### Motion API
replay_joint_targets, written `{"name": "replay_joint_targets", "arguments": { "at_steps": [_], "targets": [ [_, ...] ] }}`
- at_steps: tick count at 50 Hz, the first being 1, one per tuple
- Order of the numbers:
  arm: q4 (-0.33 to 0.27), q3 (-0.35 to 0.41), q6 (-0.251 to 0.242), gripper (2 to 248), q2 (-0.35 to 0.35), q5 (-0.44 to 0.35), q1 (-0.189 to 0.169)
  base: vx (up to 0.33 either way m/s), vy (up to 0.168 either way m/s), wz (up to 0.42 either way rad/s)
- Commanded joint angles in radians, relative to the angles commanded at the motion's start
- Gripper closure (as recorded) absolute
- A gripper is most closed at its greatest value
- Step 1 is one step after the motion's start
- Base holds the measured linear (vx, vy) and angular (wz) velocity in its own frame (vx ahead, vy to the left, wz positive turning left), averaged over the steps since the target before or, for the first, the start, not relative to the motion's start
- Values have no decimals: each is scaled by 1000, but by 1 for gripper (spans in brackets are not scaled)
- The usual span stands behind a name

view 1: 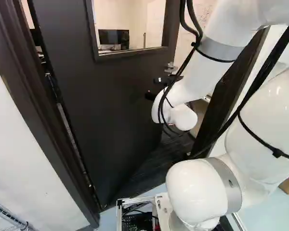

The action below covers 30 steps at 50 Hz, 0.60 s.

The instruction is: Open the door and move inside

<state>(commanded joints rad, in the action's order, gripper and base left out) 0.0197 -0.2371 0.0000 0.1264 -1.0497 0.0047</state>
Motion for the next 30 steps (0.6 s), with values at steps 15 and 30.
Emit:
{"name": "replay_joint_targets", "arguments": {
  "at_steps": [15,30],
  "targets": [
    [31,-9,0,3,-10,0,1,0,0,0],
    [79,-25,0,3,-26,0,10,0,0,0]
  ]
}}
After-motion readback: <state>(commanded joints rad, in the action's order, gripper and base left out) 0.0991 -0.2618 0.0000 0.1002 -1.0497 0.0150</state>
